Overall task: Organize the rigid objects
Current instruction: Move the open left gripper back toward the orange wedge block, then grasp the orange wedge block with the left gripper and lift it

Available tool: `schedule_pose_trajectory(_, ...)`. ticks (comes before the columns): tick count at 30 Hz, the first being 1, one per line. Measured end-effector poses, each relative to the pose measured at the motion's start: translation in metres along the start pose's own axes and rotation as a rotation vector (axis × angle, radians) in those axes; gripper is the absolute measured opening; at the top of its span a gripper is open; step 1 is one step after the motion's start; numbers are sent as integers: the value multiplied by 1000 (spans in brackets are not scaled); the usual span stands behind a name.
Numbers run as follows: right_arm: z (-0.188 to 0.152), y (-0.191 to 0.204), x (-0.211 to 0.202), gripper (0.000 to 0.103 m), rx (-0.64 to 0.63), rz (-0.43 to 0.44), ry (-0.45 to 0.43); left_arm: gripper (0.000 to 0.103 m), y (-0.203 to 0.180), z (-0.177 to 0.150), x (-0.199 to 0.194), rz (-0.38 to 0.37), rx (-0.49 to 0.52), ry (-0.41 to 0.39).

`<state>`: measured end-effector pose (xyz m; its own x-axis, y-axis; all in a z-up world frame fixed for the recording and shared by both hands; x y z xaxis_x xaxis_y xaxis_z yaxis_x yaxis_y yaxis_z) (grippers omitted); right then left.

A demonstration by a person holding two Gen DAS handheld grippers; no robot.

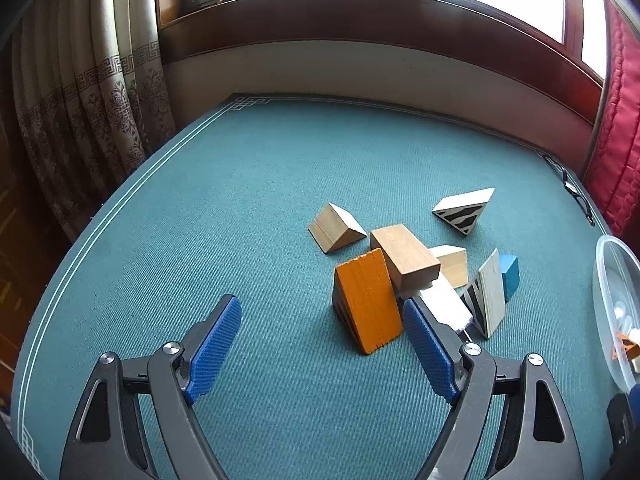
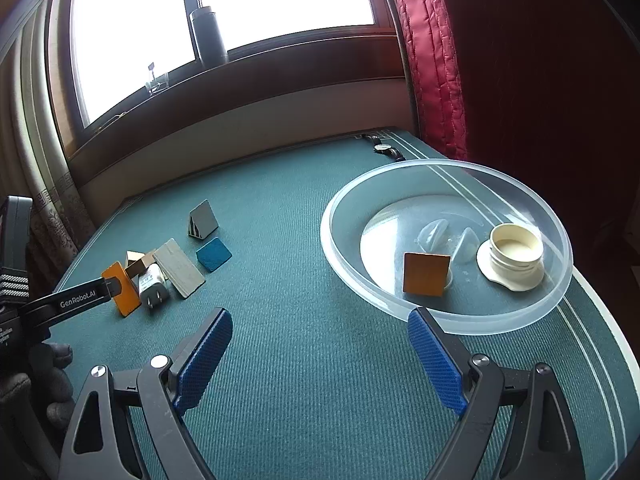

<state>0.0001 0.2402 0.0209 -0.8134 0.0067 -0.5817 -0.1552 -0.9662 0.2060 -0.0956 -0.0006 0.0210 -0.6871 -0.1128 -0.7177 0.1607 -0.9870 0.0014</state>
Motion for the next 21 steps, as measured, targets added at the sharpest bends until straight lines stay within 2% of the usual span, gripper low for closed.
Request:
schedule_pose_trajectory(4,0,0,0,92,0,0,1,84,0,9,12,6,-31,16)
schedule_pose_trajectory(10,0,0,1,92,0,1,5,84,-12,16,22,26,-17,-1)
schedule_pose_trajectory(14,-1,0,2,92,-1,2,5,84,-8,12,34,55,-23,29)
schedule_pose_trajectory(16,-1,0,2,93,-1,1,5,82,-2,10,36,30,-40,34)
schedule_pose_trajectory(21,-2,1,3,93,-2,2,6,52,3,7,31,-25,-36,28)
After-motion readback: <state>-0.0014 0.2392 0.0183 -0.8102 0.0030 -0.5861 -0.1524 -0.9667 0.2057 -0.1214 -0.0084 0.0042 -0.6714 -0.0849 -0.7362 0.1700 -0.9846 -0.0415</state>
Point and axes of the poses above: each gripper's, at about its wrist camera, not at the fingertips, and x roughly the way its jaws point, y to its left, z to its top, the point moved 2 cm from there along x, roughly the way its jaws point, and after that the axes turned 2 degrees about x, right-handed, at the moved point
